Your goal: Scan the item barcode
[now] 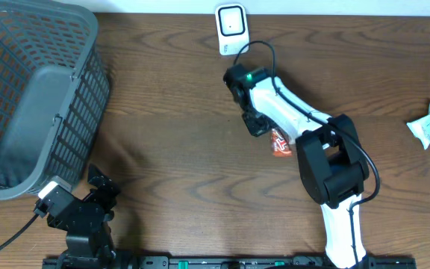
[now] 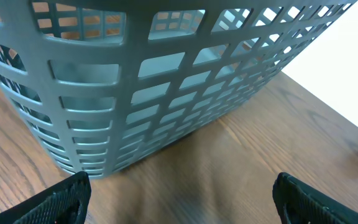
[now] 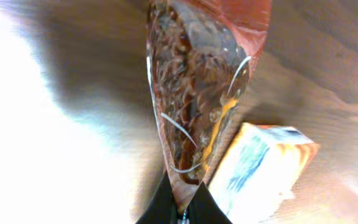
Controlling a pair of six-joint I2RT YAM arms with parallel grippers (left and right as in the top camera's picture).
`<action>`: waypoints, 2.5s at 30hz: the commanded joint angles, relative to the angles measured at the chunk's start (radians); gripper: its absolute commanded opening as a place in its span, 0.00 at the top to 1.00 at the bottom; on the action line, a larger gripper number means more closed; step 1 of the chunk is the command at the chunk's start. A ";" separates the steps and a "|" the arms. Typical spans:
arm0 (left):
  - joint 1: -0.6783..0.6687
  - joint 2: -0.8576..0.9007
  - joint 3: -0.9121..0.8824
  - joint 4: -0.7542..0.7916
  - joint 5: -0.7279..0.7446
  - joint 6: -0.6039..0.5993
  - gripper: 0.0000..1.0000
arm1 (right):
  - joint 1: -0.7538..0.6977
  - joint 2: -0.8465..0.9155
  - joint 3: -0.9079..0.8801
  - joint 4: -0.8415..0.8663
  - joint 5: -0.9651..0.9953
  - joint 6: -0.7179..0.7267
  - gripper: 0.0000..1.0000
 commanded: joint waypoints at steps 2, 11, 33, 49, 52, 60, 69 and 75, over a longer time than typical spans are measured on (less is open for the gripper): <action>-0.002 -0.003 0.003 -0.001 -0.005 -0.002 0.07 | 0.006 -0.023 0.130 -0.086 -0.444 -0.191 0.99; -0.002 -0.003 0.003 -0.001 -0.005 -0.002 0.07 | -0.100 -0.027 0.098 -0.265 -1.239 -0.727 0.99; -0.002 -0.003 0.003 -0.001 -0.005 -0.002 0.07 | -0.193 -0.018 -0.303 0.496 -1.891 -0.502 0.99; -0.002 -0.003 0.003 -0.001 -0.005 -0.002 0.07 | -0.201 -0.030 -0.304 0.409 -0.901 -0.068 0.99; -0.002 -0.003 0.003 -0.001 -0.005 -0.002 0.07 | -0.201 -0.051 -0.298 0.406 -0.866 -0.068 0.99; -0.002 -0.003 0.003 -0.001 -0.005 -0.002 0.07 | -0.190 -0.166 -0.222 0.285 -0.683 -0.060 0.39; -0.002 -0.003 0.003 -0.001 -0.005 -0.002 0.07 | -0.133 -0.231 -0.196 0.257 -0.704 -0.119 0.01; -0.002 -0.003 0.003 -0.001 -0.005 -0.002 0.07 | -0.112 -0.166 -0.209 0.243 -0.788 -0.177 0.01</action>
